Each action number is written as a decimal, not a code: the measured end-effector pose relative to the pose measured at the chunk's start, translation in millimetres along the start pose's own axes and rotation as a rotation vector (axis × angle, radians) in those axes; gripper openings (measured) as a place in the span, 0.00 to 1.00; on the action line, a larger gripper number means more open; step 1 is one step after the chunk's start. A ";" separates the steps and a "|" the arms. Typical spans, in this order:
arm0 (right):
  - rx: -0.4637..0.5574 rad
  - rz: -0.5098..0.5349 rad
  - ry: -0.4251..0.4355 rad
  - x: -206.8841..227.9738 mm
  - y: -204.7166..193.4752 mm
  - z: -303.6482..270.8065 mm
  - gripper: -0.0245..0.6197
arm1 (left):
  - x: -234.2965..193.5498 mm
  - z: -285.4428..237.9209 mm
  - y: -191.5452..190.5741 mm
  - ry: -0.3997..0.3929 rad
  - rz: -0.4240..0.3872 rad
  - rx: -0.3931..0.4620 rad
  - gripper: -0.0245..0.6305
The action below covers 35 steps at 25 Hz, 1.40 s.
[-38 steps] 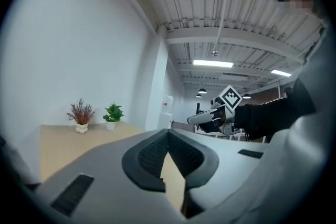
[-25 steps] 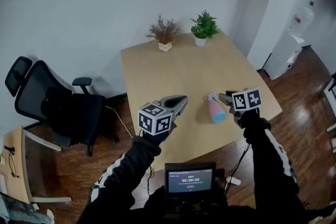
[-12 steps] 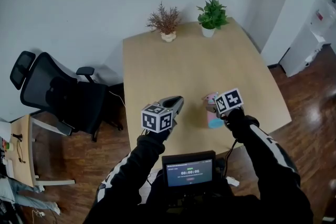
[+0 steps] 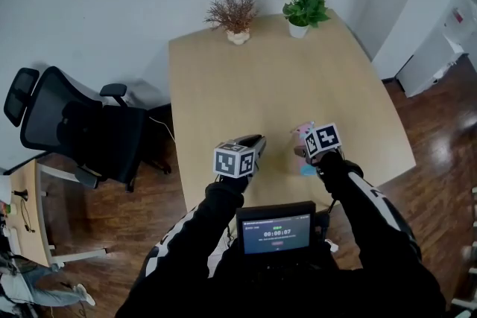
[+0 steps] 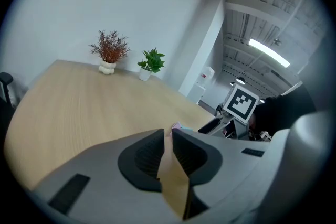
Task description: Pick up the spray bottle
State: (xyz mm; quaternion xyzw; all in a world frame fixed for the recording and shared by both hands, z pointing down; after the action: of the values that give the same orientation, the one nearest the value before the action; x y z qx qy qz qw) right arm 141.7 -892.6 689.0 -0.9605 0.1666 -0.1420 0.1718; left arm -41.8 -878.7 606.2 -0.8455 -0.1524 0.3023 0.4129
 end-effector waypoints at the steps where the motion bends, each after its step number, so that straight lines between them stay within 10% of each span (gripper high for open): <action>1: -0.011 -0.002 -0.010 1.1 1.1 -5.6 0.59 | -3.6 -3.1 -1.7 -0.006 0.006 -0.004 0.13; 22: -0.094 -0.066 0.043 -14.6 -11.2 -59.8 0.65 | -12.1 -16.1 -30.2 -0.101 0.021 -0.039 0.13; 35: 0.407 -0.041 0.224 -0.2 40.4 96.4 0.65 | 29.2 44.6 48.7 -0.085 -0.101 0.189 0.04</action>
State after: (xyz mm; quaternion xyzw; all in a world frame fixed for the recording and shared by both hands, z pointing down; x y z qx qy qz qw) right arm 162.4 -901.1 586.9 -0.8875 0.1332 -0.2818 0.3394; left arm -47.3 -866.7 535.3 -0.7805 -0.1829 0.3300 0.4985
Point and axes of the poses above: the fingertips, and each gripper's own axes: z backward along the fingers, x to its right, y out of its top, the point moved 3 cm from there along z, backward along the fingers, and after that the axes turned 2 degrees about x, right-handed, at the moved point
